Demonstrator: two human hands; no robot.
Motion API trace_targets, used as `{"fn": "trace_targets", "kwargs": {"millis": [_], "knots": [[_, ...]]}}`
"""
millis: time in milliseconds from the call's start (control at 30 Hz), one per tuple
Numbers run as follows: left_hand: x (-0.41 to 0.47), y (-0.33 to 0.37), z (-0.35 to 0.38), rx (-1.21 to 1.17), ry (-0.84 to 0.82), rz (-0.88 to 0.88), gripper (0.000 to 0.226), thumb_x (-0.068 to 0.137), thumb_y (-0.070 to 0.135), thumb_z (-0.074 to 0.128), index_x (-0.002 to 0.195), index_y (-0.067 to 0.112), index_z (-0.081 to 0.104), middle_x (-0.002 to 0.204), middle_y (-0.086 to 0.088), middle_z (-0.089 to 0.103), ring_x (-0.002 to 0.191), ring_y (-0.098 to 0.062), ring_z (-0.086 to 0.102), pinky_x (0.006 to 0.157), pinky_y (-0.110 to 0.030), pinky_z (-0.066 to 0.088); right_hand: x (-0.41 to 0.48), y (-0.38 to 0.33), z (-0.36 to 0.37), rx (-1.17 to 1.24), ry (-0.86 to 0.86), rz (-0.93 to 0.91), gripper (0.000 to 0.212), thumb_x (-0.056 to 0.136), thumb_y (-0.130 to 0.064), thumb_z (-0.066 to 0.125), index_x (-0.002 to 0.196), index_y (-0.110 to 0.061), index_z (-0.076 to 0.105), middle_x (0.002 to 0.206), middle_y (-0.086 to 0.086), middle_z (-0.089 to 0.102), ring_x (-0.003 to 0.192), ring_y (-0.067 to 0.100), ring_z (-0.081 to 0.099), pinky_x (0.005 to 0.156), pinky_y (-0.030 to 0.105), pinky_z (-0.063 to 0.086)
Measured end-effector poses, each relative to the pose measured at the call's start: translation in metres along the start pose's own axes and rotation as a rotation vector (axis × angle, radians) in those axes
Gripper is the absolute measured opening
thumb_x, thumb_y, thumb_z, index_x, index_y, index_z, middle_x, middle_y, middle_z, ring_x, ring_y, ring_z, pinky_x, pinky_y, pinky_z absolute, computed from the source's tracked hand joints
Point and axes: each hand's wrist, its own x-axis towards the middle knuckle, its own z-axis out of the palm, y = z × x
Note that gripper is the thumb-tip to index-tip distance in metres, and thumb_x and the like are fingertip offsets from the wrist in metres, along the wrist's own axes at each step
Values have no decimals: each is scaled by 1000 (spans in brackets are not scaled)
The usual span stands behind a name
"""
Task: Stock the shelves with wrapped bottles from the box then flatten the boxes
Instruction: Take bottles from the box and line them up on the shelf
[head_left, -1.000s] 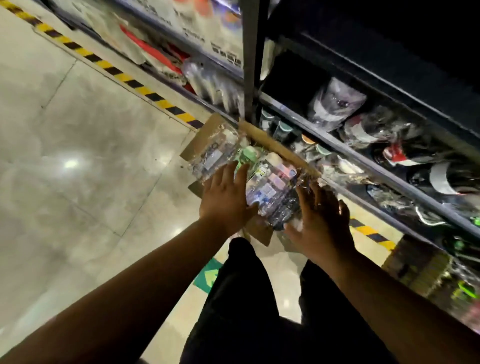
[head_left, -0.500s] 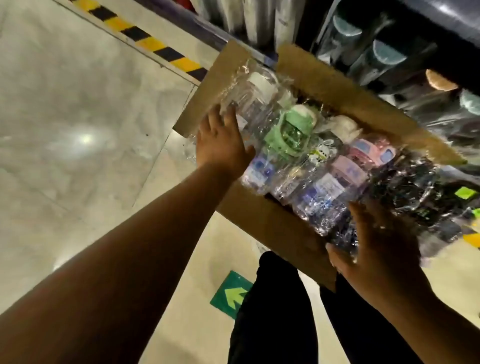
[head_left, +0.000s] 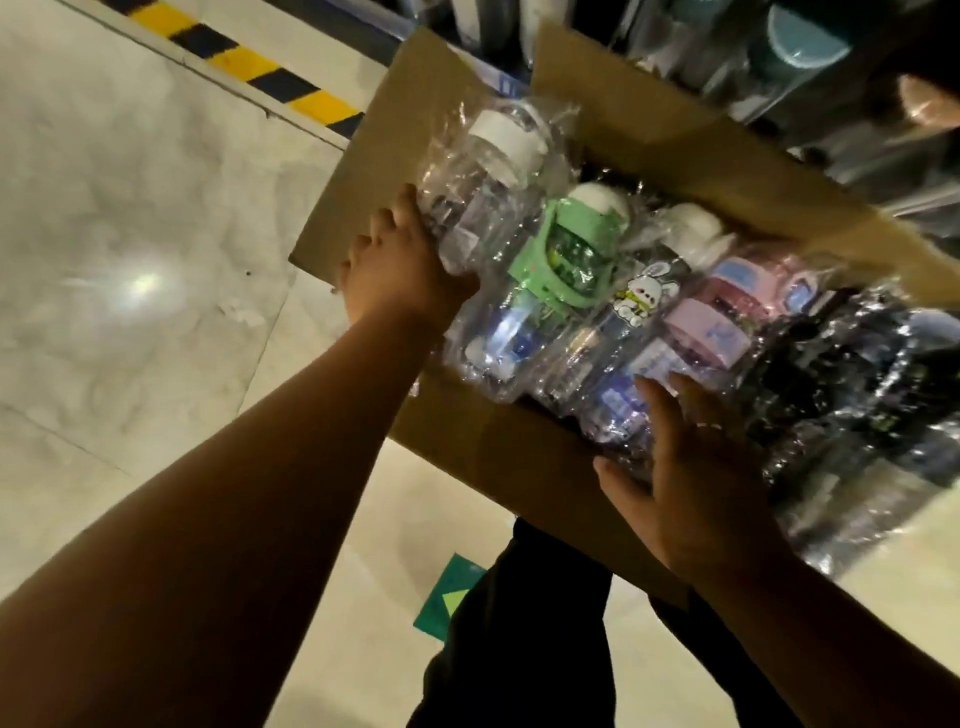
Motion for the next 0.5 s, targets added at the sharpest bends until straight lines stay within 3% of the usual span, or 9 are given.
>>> {"fn": "trace_targets", "kwargs": {"millis": [167,300,400,500], "knots": [[-76,36,-15,-223,8,-8,100,72,54,79,151,21,27,147,-9,47,127,-36,51,101,-50,46,-22,35,-13,102,123,180,76,74,-49,60,140,-18,41,142,18,48,126,43,47,101,55,42],[-137,80,-6,-365,-152,-16,101,73,51,82,152,22,26,146,-9,50,125,-33,54,103,-48,47,-37,73,-30,219,202,575,85,82,-47,65,152,-23,25,152,14,32,136,38,35,109,51,34],[-168,106,10,-368,-251,21,101,74,48,82,152,20,26,149,-10,47,129,-34,51,105,-44,43,-38,98,-39,279,360,850,87,81,-48,70,152,-28,23,151,9,28,131,35,36,105,46,35],[-184,122,29,-310,-325,59,100,74,48,81,153,20,24,148,-11,46,131,-35,48,105,-46,43,-30,118,-41,339,355,986,101,73,-57,75,152,-28,20,150,8,29,129,35,38,101,47,36]]}}
